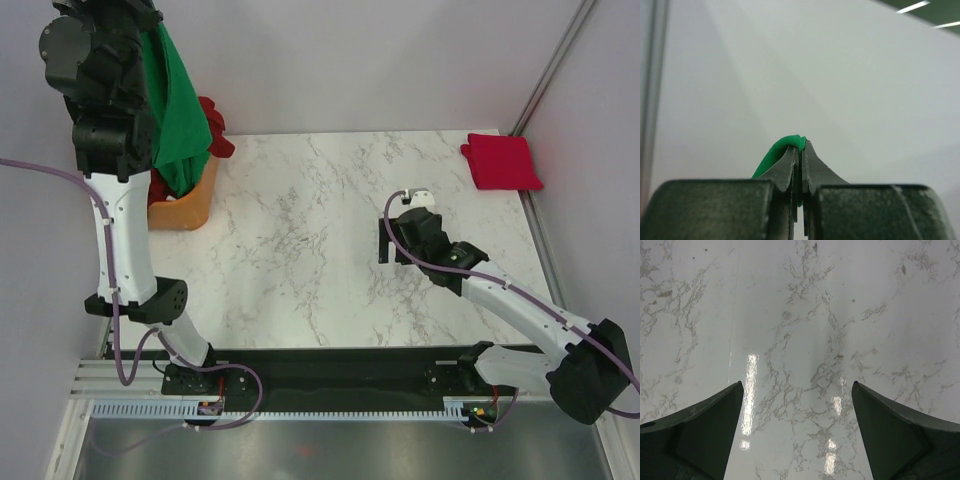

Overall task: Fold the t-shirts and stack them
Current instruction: Move the tshirt to the center of the board, then flatten the tshirt out

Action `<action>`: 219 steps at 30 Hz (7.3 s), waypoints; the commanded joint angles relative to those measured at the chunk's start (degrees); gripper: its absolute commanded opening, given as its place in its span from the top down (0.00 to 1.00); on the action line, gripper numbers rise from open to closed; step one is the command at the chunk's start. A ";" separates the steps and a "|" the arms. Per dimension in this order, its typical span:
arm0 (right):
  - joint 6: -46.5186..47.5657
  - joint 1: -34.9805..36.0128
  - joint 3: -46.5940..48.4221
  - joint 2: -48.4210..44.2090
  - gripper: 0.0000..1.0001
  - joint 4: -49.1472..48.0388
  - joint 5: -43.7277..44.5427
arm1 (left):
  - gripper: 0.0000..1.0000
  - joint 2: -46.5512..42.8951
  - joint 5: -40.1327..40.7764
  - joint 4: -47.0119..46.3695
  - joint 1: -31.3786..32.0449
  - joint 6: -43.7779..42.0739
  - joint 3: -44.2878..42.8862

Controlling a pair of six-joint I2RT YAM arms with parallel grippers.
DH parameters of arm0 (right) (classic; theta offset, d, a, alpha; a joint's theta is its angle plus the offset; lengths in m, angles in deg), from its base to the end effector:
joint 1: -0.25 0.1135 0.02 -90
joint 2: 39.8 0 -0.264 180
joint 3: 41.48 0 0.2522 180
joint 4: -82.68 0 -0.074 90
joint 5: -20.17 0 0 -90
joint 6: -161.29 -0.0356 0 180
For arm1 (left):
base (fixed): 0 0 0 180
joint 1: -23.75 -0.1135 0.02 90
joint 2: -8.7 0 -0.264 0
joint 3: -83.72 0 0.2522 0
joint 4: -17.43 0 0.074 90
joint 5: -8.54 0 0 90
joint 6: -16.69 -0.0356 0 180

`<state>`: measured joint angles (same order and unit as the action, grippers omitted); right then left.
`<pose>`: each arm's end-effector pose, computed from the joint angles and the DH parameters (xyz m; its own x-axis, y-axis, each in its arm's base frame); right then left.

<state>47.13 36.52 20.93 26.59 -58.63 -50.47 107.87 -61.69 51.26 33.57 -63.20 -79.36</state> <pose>0.2045 0.1354 0.2650 -0.6466 0.0045 -0.7628 -0.1063 0.9897 0.0959 0.2642 -0.0335 0.6545 0.5086 -0.2557 -0.8221 -0.0392 0.9470 -0.3188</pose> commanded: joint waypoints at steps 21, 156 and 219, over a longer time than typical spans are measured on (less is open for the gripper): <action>-6.69 -2.78 17.62 -8.56 0.02 13.91 28.17 | 0.95 -9.84 -50.08 -39.06 8.36 43.08 20.50; 0.08 -22.91 34.15 52.17 0.37 5.40 -9.42 | 0.98 -35.01 -2.81 12.36 16.19 7.03 90.17; -5.81 -17.67 21.16 7.74 0.02 10.67 -15.76 | 0.98 -33.26 -1.58 16.40 15.58 4.83 90.43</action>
<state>42.13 12.56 30.68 25.41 -41.11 -70.95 75.64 -62.10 71.85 49.31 -59.02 12.29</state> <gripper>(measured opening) 0.979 0.030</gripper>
